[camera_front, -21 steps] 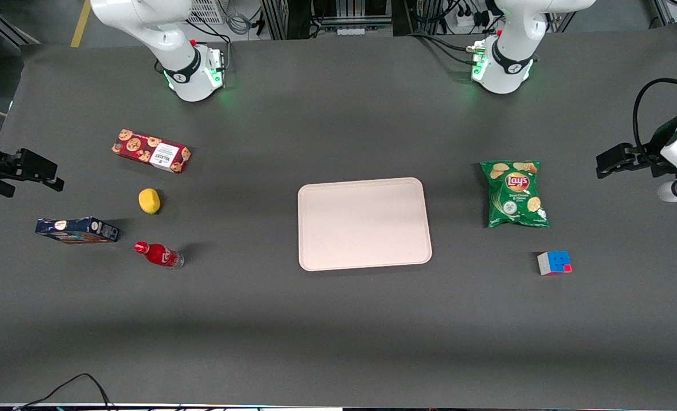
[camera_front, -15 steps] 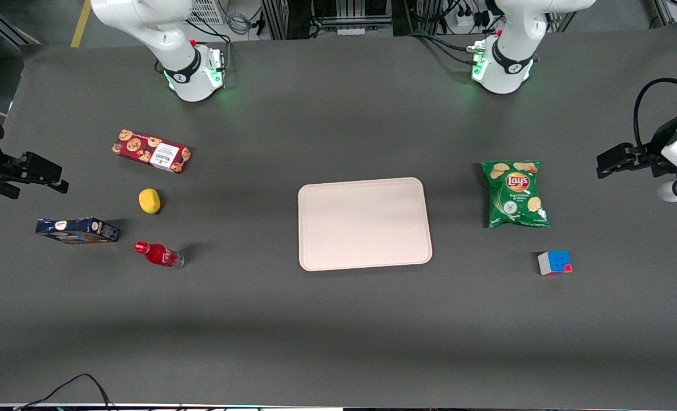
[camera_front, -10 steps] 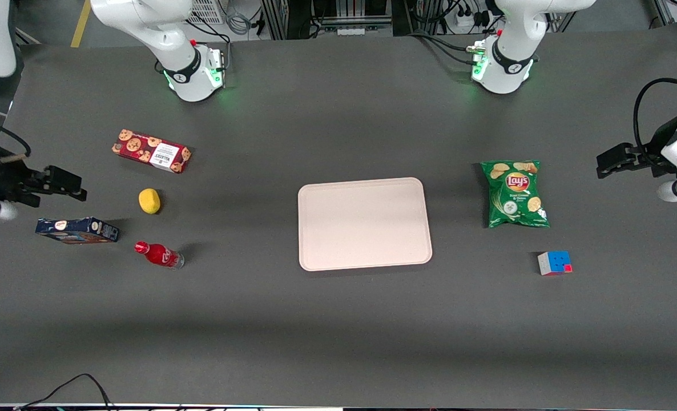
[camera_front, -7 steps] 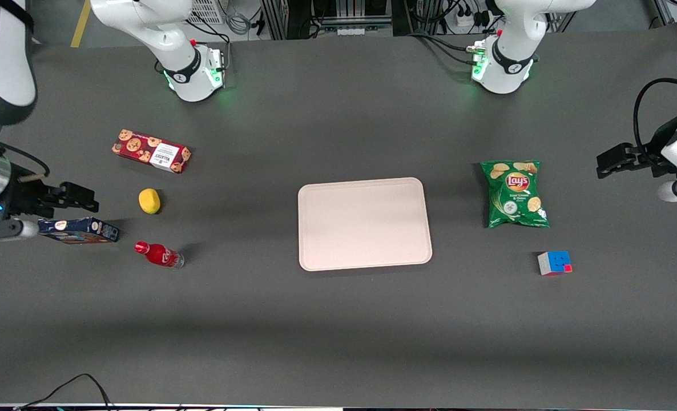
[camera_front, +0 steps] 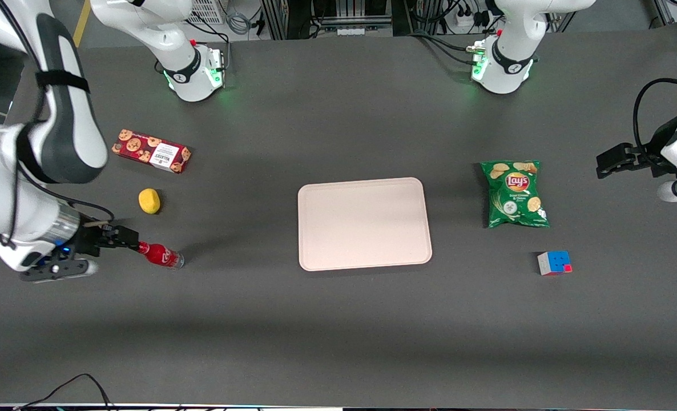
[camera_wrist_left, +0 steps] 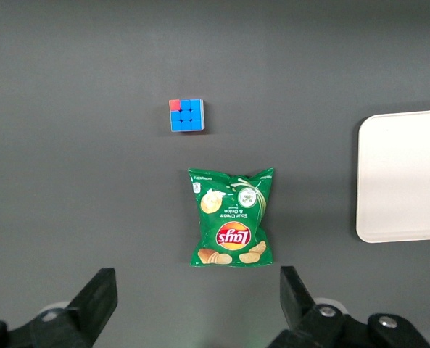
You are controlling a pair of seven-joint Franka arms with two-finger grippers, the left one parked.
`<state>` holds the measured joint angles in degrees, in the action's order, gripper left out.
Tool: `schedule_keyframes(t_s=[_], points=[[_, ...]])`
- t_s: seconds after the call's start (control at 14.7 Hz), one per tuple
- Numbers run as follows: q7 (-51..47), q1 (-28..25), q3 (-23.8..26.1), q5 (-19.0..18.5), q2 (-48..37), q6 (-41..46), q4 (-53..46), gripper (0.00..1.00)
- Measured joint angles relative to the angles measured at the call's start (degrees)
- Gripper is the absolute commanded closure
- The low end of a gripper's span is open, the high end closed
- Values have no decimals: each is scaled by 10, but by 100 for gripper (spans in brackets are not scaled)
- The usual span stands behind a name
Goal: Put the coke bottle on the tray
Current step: 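Close the right gripper around the red Coca-Cola bottle's body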
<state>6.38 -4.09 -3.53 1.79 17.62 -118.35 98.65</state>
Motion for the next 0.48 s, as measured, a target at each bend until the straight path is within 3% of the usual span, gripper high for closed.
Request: schedule_keyframes(t_s=[0.2,0.41,0.48], points=[[0,0,3,-21,10,-121,86,0],[0,0,4,-26,11,-153,124,1],[0,0,4,-26,11,-154,126,5]])
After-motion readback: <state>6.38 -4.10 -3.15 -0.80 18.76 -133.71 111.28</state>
